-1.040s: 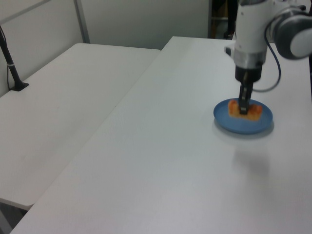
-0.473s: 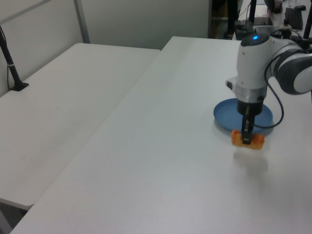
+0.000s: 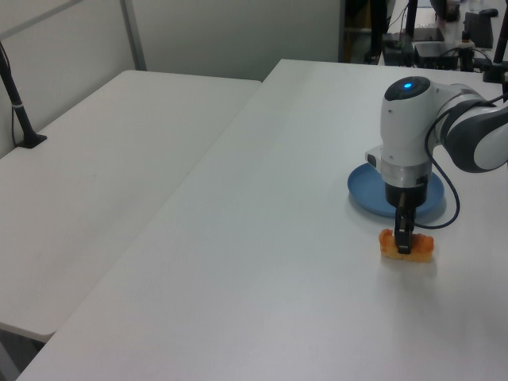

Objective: Put the bread on the table
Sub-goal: 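Carry the bread roll beside the plate and lower it to the table, then open the gripper to release the roll and raise away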

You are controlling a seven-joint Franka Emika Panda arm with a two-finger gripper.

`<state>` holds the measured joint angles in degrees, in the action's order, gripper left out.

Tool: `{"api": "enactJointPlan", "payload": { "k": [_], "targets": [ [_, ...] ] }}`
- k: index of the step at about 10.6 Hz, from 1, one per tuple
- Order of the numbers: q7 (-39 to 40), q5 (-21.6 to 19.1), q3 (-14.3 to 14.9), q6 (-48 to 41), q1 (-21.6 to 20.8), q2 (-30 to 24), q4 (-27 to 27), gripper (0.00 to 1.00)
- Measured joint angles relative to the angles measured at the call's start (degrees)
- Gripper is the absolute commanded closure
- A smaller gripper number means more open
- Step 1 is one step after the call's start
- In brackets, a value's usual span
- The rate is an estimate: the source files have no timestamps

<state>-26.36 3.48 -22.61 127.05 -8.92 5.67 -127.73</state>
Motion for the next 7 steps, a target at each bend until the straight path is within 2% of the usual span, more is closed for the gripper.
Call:
{"api": "enactJointPlan", "payload": {
  "k": [1,5,7],
  "targets": [
    [0.0,0.19,0.04,0.0,0.01,0.25,0.01,0.0],
    [-0.02,1.54,0.07,-0.33,0.32,0.37,0.88,0.0],
    [-0.02,1.62,0.3,-4.45,0.89,-0.01,4.43,0.0]
  ]
}}
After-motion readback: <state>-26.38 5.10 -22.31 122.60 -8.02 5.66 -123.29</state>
